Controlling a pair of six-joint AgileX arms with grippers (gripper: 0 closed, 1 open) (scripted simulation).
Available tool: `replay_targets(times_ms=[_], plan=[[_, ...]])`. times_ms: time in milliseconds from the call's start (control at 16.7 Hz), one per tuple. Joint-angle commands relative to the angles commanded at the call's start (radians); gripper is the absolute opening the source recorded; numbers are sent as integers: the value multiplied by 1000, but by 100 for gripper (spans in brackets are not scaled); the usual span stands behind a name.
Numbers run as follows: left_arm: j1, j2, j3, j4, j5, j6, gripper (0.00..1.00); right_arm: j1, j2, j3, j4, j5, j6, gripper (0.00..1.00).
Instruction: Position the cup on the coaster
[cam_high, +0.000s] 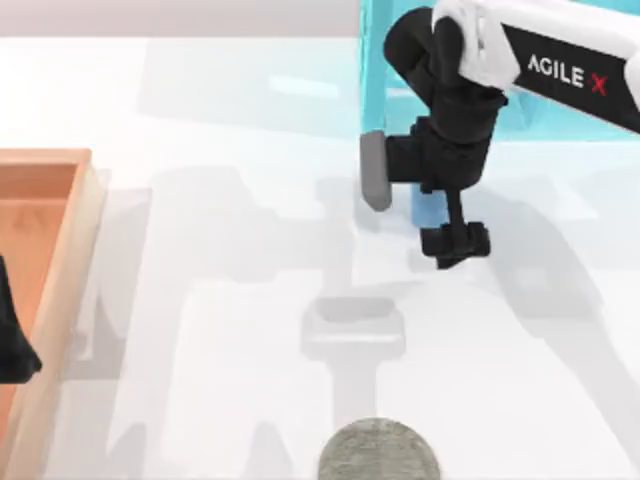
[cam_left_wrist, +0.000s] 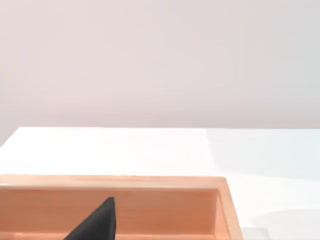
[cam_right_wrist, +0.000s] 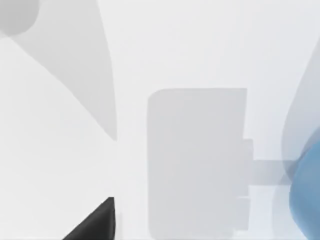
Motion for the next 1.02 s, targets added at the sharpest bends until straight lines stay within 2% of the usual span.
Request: replay_targets(times_ms=[60, 840, 1020], plan=[[0, 0, 0, 0, 0, 0, 100, 0, 0, 0, 0, 0, 0, 100], [0, 0, 0, 0, 0, 0, 100, 0, 0, 0, 0, 0, 0, 2], [0, 0, 0, 0, 0, 0, 100, 0, 0, 0, 0, 0, 0, 0]])
